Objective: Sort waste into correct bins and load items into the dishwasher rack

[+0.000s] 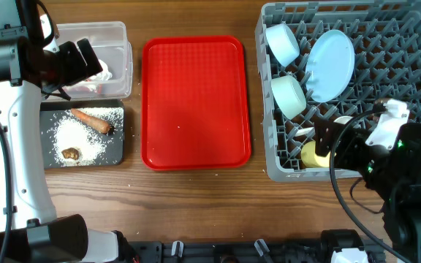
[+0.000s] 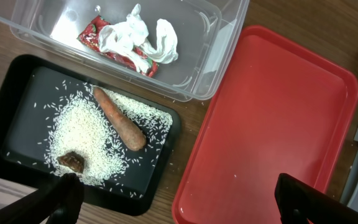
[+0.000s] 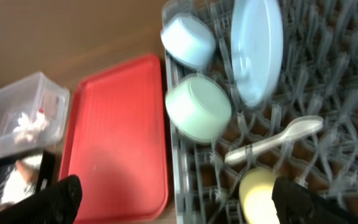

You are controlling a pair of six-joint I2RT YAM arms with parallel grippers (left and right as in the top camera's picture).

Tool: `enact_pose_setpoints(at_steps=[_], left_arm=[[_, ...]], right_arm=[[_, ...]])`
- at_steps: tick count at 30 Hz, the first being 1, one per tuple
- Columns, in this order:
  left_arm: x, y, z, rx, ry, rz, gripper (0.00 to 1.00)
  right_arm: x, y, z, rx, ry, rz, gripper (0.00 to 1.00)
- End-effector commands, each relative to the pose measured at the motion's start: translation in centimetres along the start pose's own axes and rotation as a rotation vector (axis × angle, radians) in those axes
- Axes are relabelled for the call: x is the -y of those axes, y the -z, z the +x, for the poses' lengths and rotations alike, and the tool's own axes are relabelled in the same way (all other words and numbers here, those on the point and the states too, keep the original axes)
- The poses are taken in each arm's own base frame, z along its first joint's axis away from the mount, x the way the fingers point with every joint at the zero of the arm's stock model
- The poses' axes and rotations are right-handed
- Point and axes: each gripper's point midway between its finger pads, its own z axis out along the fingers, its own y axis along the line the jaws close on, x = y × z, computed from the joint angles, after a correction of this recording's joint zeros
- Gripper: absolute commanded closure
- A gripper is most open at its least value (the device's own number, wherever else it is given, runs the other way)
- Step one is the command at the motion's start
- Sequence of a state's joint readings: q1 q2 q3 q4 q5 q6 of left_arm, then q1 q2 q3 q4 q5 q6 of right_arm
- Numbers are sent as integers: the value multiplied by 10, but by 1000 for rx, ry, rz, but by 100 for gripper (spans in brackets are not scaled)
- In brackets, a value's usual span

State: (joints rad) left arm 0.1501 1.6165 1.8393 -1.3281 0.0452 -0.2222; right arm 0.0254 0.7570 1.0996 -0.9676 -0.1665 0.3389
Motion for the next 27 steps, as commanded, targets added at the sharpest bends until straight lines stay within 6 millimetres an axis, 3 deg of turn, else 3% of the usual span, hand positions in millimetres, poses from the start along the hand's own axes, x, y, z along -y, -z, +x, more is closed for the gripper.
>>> enact_pose_setpoints(at_steps=[1, 5, 12, 19, 27], left_arm=[[-2, 6, -5, 25, -3, -8, 0], [-2, 6, -5, 25, -3, -8, 0], [-2, 6, -5, 25, -3, -8, 0], [-2, 6, -5, 24, -3, -8, 0], [-2, 6, -5, 25, -3, -8, 0]], right_arm=[[7, -8, -5, 74, 179, 22, 0], [12, -22, 1, 165, 290, 6, 0], [25, -48, 29, 404, 303, -56, 0], [33, -51, 46, 634, 332, -100, 0], [42, -66, 66, 665, 336, -106, 0]])
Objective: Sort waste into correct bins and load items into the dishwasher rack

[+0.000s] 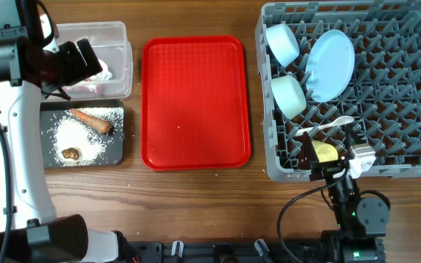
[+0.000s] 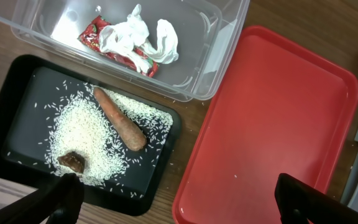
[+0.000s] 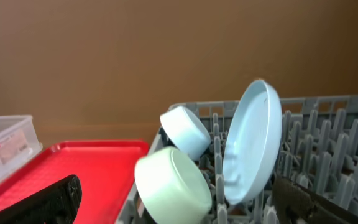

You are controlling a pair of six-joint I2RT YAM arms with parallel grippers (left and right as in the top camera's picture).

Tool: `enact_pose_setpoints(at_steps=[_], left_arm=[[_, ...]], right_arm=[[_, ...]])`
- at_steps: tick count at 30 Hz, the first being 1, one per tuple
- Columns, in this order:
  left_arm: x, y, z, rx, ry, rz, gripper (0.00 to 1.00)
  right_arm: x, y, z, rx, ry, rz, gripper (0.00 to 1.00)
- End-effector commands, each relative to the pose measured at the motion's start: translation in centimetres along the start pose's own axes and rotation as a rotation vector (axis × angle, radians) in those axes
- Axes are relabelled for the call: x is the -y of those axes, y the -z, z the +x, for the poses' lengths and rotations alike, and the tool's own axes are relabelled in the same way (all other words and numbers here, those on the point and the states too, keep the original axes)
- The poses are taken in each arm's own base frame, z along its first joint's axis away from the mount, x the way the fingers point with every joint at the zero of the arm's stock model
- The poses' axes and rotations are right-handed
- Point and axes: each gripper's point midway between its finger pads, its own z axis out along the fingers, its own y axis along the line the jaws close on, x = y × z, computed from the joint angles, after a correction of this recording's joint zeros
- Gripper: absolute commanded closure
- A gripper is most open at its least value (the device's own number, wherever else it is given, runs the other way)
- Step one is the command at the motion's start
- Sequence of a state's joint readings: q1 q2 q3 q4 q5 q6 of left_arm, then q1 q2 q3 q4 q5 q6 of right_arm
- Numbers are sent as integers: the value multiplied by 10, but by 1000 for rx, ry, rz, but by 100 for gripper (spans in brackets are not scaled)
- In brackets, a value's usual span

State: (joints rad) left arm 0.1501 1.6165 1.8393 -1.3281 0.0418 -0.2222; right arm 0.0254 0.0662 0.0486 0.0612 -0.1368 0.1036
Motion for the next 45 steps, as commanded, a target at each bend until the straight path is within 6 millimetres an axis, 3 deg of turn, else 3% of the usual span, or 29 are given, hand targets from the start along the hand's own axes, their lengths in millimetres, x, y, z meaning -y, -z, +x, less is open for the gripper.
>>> enact_pose_setpoints(at_steps=[1, 3, 33, 38, 41, 45], left_arm=[[-2, 6, -4, 24, -3, -5, 0], [-2, 6, -4, 24, -3, -5, 0], [-2, 6, -4, 24, -3, -5, 0], [-7, 5, -12, 56, -3, -42, 0], [12, 11, -30, 147, -21, 39, 0], [59, 32, -54, 363, -160, 230, 0]], right_arm=[[3, 1, 13, -4, 10, 11, 0], [3, 2, 19, -30, 6, 13, 0], [4, 2, 21, -37, 6, 14, 0], [4, 2, 21, -37, 6, 14, 0], [4, 2, 21, -37, 6, 14, 0], [4, 2, 21, -37, 6, 14, 0]])
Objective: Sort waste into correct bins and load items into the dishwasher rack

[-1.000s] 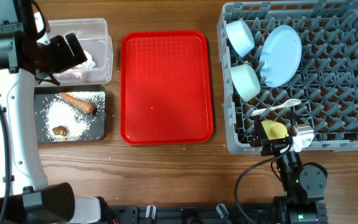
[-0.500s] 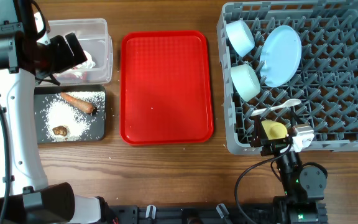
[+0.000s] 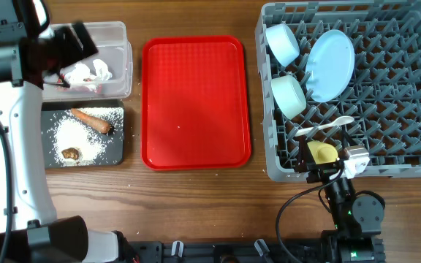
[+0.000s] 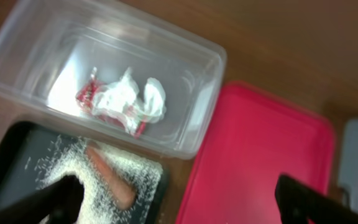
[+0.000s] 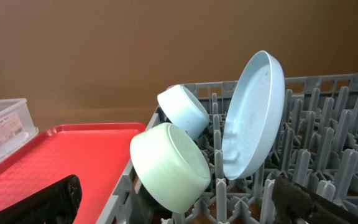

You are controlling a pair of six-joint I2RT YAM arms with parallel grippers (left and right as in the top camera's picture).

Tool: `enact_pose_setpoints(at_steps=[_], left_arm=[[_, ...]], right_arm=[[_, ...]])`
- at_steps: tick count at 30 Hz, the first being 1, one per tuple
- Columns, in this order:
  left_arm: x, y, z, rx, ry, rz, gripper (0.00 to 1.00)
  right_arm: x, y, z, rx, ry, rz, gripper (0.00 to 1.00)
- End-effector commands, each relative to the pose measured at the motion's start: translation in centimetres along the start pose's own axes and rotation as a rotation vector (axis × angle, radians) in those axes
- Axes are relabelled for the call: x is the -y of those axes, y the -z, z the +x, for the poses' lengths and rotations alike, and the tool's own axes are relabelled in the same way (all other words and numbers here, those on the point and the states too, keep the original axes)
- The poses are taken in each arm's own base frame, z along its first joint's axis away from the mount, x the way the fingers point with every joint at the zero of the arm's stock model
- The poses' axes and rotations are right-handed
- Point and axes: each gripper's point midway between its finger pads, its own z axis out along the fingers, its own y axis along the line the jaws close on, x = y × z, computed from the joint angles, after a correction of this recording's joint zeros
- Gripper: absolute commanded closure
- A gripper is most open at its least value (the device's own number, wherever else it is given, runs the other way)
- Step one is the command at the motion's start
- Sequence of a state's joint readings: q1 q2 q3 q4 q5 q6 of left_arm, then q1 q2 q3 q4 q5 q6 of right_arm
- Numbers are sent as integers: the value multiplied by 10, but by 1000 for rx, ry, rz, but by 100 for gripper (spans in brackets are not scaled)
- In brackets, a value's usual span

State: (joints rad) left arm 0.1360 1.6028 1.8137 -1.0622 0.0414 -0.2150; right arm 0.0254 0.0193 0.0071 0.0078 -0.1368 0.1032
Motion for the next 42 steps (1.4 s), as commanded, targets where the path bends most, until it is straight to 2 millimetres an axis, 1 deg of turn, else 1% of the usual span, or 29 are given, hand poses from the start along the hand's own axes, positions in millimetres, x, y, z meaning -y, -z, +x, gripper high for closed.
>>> enact_pose_setpoints(at_steps=[1, 3, 5, 7, 10, 11, 12, 13, 14, 17, 21, 23, 30, 38, 42], left_arm=[[46, 26, -9, 166, -144, 195, 0], [55, 36, -8, 248, -182, 233, 0], [57, 44, 1, 308, -197, 257, 0], [52, 51, 21, 362, -204, 276, 0], [44, 54, 49, 433, -211, 303, 0], [37, 54, 67, 487, -215, 317, 0], [34, 54, 75, 511, -216, 323, 0], [29, 54, 90, 548, -218, 332, 0], [27, 54, 98, 571, -222, 342, 0], [19, 54, 132, 661, -267, 377, 0], [5, 51, 166, 742, -281, 384, 0], [-1, 49, 178, 771, -279, 383, 0], [-13, 39, 199, 826, -268, 366, 0], [-18, 29, 210, 846, -268, 367, 0], [-20, 23, 216, 813, -267, 361, 0]], right_arm=[[2, 0, -2, 10, 12, 9, 0], [2, 0, -2, 10, 12, 9, 0], [2, 0, -2, 10, 12, 9, 0], [2, 0, -2, 10, 11, 9, 0], [2, 0, -2, 10, 12, 9, 0], [2, 0, -2, 10, 12, 9, 0], [2, 0, -2, 10, 12, 9, 0], [2, 0, -2, 10, 12, 9, 0], [2, 0, -2, 10, 12, 9, 0], [2, 0, -2, 10, 12, 9, 0], [2, 0, -2, 10, 12, 9, 0], [2, 0, -2, 10, 12, 9, 0], [2, 0, -2, 10, 12, 9, 0], [2, 0, -2, 10, 11, 9, 0], [2, 0, -2, 10, 12, 9, 0]])
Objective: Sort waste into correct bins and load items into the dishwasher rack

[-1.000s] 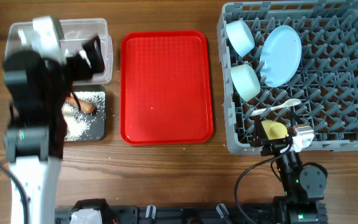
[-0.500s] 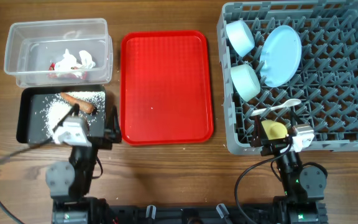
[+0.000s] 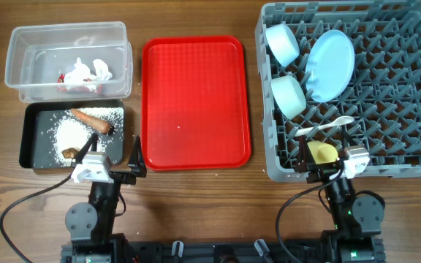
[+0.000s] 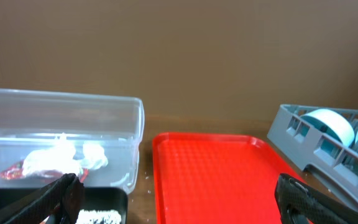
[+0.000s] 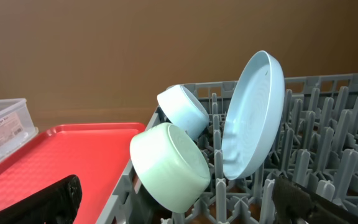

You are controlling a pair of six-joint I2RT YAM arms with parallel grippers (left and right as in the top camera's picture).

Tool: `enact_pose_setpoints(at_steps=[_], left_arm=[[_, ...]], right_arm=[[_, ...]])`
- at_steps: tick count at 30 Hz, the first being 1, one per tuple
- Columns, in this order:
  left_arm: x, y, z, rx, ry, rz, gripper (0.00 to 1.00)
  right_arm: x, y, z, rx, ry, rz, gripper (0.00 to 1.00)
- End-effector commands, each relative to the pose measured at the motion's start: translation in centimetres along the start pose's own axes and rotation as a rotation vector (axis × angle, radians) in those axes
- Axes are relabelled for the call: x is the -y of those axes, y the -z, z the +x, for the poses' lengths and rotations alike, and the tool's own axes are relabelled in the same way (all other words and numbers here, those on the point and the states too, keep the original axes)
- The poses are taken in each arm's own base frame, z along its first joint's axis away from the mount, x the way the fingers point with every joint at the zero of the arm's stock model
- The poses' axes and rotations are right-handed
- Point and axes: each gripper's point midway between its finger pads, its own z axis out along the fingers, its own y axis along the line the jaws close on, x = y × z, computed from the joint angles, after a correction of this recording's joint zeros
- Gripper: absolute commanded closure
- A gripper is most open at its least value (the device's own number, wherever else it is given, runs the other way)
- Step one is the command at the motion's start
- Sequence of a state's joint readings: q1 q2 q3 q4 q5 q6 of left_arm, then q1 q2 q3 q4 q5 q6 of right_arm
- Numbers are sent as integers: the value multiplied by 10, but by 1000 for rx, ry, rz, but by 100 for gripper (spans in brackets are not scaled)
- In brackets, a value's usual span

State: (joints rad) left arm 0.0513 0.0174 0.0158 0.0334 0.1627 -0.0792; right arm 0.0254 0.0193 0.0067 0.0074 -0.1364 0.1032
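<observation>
The red tray [image 3: 196, 102] lies bare in the middle of the table. A clear bin [image 3: 68, 27] at the back left holds white tissue [image 3: 97, 69] and a red wrapper. In front of it a black tray [image 3: 35, 140] carries rice, a carrot [image 3: 92, 120] and a brown scrap. The grey dishwasher rack [image 3: 400, 117] on the right holds a blue bowl [image 3: 282, 42], a green bowl [image 5: 169, 163], a blue plate [image 3: 330, 64], a white spoon and a yellow cup [image 3: 322, 152]. My left gripper [image 3: 112, 157] and right gripper [image 3: 332, 168] sit low at the front edge, both open and holding nothing.
The left arm's base and cable rest in front of the black tray, the right arm's in front of the rack's near left corner. Bare wood lies between the two arms and behind the red tray.
My left gripper has gone from high over the clear bin at the back left to low at the table's front edge, facing across the table. The right gripper has not moved.
At first my left gripper hung open over the two waste bins and my right gripper over the rack's near left corner. Then the right arm sat folded at the front edge. The left gripper stood over the clear bin, and now it is at the front edge too.
</observation>
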Motion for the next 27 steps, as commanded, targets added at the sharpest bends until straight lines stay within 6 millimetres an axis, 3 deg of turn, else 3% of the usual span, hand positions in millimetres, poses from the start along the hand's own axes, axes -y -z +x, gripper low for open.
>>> enact_pose_setpoints(at_steps=[1, 5, 27], left_arm=[[-2, 0, 7, -16, -17, -9, 0], [-3, 1, 26, -93, -3, -11, 0], [-2, 1, 25, -90, -5, -5, 0]], right_arm=[[1, 0, -2, 11, 12, 8, 0], [1, 0, -2, 11, 12, 8, 0], [1, 0, -2, 11, 12, 8, 0]])
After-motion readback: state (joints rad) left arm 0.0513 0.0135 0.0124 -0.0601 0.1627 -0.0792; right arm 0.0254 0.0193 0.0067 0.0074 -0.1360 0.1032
